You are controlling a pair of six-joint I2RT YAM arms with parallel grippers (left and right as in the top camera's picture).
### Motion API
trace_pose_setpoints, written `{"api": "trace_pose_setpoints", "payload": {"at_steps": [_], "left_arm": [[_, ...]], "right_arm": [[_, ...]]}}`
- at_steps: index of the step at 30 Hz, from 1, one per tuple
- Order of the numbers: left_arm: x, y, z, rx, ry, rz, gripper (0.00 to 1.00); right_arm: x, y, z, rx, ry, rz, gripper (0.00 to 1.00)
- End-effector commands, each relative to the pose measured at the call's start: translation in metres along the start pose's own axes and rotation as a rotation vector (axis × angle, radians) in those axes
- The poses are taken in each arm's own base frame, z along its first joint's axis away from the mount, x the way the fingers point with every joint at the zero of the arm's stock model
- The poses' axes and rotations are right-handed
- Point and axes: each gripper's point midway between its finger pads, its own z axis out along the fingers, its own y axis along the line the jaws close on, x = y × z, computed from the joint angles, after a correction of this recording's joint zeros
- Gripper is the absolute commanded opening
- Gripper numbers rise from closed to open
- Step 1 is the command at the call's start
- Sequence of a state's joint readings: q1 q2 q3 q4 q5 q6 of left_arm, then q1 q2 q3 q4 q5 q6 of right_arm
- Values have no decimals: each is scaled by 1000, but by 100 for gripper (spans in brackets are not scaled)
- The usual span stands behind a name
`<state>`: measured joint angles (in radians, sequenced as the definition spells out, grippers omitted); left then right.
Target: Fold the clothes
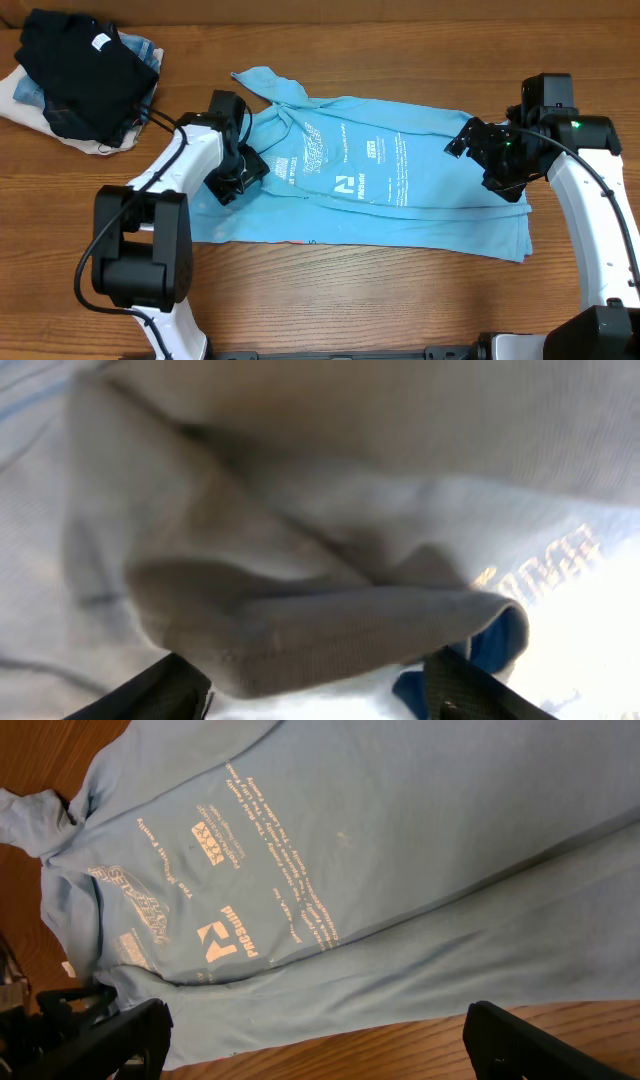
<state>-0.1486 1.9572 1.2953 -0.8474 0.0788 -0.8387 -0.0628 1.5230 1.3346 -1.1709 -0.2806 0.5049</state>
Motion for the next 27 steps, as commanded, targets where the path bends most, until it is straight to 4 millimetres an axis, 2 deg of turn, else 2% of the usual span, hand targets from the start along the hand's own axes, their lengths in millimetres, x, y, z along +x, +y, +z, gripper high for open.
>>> {"api": "trace_pose_setpoints", "payload": {"at_steps": [1,5,13,17,20,24,27], "left_arm": [[-3,1,7,-1,-2,-7,64],[-11,-5,7,17,-36,11,60],[-39,-25,3,81,-167,104,62],[-54,-39,-2,123,-240,199,72],[-62,-49,-6,148,-285,278,74],[-67,-57,-20,154,-303,349,73],[-69,-62,-38,147,-295,355,73]], "right_arm": [[-3,3,-5,-2,-23,-6,98],[-3,3,-5,-3,-24,-6,98],[-3,3,-5,-2,-24,-6,98],[-3,3,-5,-2,-24,-6,98],[-4,2,-5,4,-27,-6,98],[-3,2,-5,5,-24,-5,98],[-3,2,-5,5,-24,-5,98]]}}
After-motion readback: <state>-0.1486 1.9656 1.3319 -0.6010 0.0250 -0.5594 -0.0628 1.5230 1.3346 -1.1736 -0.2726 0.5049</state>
